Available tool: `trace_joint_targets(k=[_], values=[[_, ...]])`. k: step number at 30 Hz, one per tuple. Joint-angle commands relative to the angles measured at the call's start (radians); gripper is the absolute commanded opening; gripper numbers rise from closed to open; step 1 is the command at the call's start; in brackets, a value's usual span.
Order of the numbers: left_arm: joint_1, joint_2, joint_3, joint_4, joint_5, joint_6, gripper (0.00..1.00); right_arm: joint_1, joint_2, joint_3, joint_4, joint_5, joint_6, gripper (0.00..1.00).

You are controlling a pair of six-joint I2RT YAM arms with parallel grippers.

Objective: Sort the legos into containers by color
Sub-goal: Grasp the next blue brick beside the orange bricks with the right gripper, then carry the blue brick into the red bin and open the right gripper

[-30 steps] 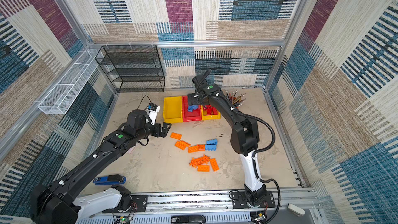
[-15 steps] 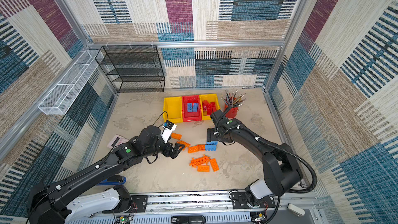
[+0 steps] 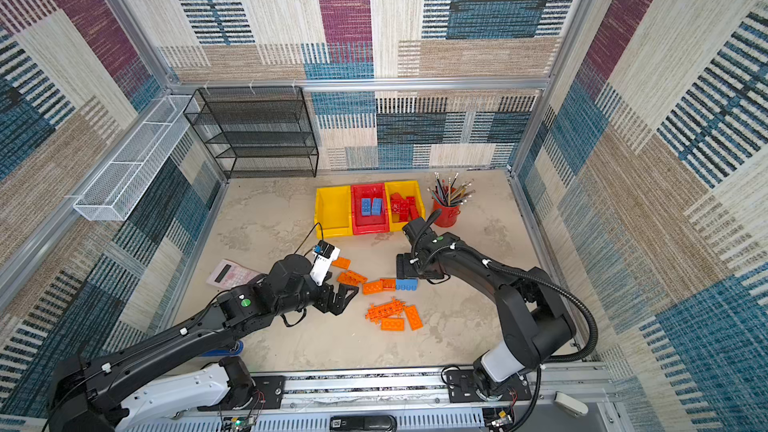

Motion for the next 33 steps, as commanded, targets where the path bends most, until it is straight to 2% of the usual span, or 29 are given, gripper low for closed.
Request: trace_joint_targets(k=[1, 16, 25, 33], values=[[-0.001, 0.020, 0.018, 0.026, -0.021, 0.000, 0.99, 0.000, 0.032, 0.027, 0.033, 0.005, -0.041, 0.90], [-0.001, 0.084, 0.040, 0.045, -0.048, 0.038, 0.99, 0.022, 0.139, 0.060, 0.036, -0.020, -0.078, 0.86], [0.001, 0.133, 0.070, 0.053, -0.051, 0.073, 0.99, 0.024, 0.175, 0.082, 0.024, 0.018, -0.070, 0.77], [0.009, 0.162, 0.085, 0.061, -0.056, 0.099, 0.99, 0.024, 0.197, 0.124, -0.009, 0.043, -0.073, 0.59]])
